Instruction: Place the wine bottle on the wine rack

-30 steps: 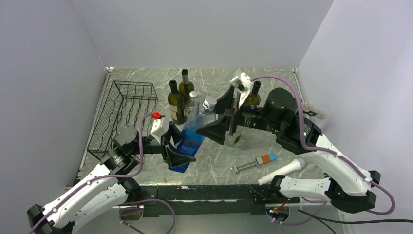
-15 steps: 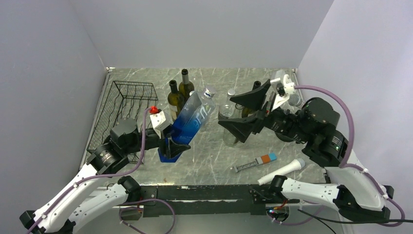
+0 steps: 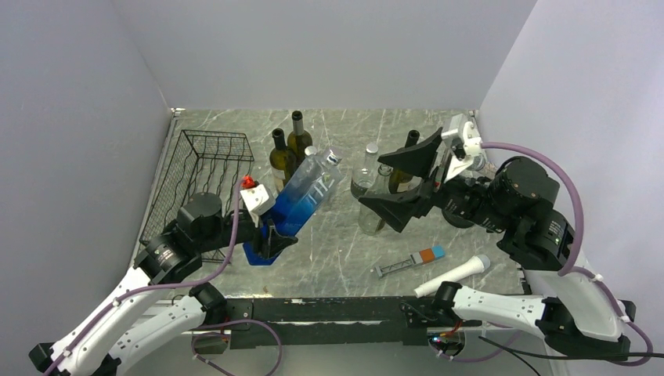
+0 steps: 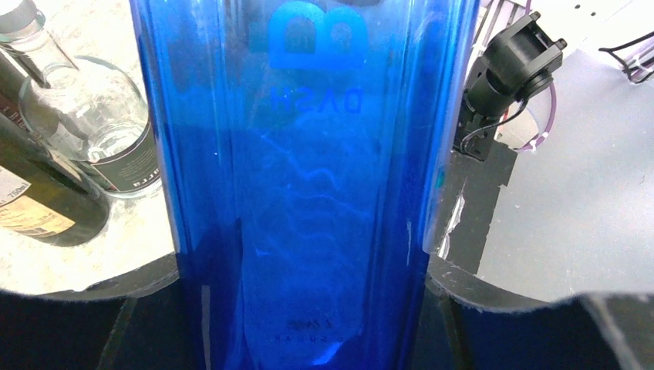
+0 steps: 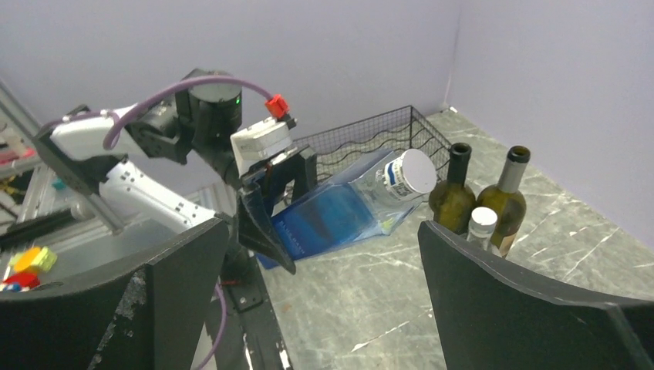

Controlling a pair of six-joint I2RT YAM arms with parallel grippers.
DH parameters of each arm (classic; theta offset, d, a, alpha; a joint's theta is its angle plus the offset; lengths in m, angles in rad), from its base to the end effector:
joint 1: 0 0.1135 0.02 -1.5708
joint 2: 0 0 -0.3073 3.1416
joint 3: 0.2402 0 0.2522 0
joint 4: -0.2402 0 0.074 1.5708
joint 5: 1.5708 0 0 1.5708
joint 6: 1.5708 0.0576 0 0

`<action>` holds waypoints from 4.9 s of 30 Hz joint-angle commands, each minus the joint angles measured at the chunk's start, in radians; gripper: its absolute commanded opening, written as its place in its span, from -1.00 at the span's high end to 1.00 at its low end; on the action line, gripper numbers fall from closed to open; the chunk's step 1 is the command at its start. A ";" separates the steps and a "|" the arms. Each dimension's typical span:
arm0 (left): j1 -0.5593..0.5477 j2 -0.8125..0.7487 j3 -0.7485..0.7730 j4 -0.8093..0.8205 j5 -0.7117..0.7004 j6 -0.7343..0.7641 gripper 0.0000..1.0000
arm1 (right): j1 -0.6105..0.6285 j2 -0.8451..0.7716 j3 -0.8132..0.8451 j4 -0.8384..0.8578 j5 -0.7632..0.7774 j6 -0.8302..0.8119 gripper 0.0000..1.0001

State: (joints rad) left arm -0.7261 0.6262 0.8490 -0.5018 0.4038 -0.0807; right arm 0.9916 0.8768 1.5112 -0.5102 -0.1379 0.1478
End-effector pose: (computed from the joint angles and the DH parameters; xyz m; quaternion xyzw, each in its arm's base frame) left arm 0.0737 -0.0957 0.3713 0.3626 0.7037 -0.3788 0.4795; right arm 0.0564 0.1008 0.5595 -0.3175 0.5812 0.4418 0.6051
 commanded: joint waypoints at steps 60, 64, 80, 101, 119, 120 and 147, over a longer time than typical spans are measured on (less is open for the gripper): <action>0.001 0.286 0.455 -0.466 0.025 0.679 0.98 | 0.002 0.525 0.324 -0.694 -0.307 -0.798 -1.00; 0.001 0.284 0.465 -0.473 0.020 0.686 0.98 | 0.001 0.526 0.274 -0.671 -0.283 -0.785 -1.00; 0.002 0.227 0.441 -0.426 0.018 0.686 0.98 | 0.003 0.540 0.257 -0.626 -0.248 -0.750 1.00; 0.001 0.145 0.345 -0.311 -0.063 0.590 -0.99 | 0.001 0.443 0.192 -0.401 -0.207 -0.602 1.00; 0.001 0.128 0.371 -0.303 -0.122 0.562 -0.99 | -0.108 0.319 -0.032 -0.186 -0.189 -0.458 1.00; 0.002 0.125 0.372 -0.290 -0.137 0.555 -0.99 | -0.115 0.310 -0.051 -0.172 -0.191 -0.452 1.00; 0.001 0.069 0.340 0.084 -0.734 0.090 -0.99 | -0.169 0.209 -0.452 0.248 -0.269 -0.059 1.00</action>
State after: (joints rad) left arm -0.7261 0.7021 1.1805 -0.5339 -0.1829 0.1539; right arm 0.8242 1.1431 1.0309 -0.5930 -0.3134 -0.0147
